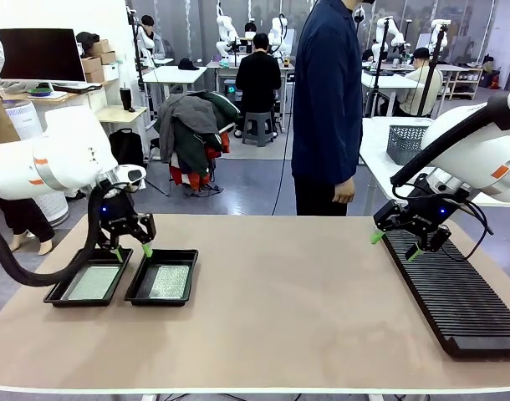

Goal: Inspect and transfer BCBs to ESD trays.
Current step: Pick up the ESD tray and place it on the left side of the table.

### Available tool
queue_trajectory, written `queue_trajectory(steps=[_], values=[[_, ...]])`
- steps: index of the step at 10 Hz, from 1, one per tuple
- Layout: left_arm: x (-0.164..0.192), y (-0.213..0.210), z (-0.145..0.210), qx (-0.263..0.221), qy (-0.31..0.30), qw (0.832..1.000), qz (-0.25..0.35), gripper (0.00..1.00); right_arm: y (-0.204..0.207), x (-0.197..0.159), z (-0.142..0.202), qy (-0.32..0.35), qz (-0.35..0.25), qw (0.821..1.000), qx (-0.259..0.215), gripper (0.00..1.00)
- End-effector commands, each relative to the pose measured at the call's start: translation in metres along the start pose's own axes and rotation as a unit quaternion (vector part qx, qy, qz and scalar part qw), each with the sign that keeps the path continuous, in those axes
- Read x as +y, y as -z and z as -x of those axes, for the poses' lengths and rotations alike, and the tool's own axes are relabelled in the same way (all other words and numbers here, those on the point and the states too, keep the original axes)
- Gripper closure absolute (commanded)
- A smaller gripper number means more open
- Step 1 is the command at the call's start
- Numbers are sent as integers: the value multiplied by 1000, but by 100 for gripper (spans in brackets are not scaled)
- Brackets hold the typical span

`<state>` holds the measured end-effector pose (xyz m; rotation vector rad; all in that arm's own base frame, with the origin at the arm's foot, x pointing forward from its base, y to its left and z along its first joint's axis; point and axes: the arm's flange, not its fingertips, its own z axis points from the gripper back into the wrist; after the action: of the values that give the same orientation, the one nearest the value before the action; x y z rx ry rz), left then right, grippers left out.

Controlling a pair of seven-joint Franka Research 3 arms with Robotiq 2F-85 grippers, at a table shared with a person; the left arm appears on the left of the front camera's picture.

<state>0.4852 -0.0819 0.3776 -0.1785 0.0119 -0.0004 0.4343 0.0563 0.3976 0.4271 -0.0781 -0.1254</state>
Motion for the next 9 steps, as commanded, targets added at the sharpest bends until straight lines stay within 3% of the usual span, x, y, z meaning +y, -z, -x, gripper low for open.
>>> queue_trajectory(steps=[1, 2, 3, 9], values=[[-6, -26, 20, 15, -1, 999, -42, 0, -1, 1, 0, 7, 11, 1000, 1, 0], [-7, -36, 27, 14, -5, 999, -50, 8, -1, 1, 0, 7, 11, 1000, 1, 0], [-10, -45, 34, 14, -4, 998, -54, 0, -1, 1, 0, 7, 11, 1000, 1, 0], [-9, -62, 38, 1, 4, 999, -43, 0, -1, 1, 0, 7, 11, 1000, 1, 0]])
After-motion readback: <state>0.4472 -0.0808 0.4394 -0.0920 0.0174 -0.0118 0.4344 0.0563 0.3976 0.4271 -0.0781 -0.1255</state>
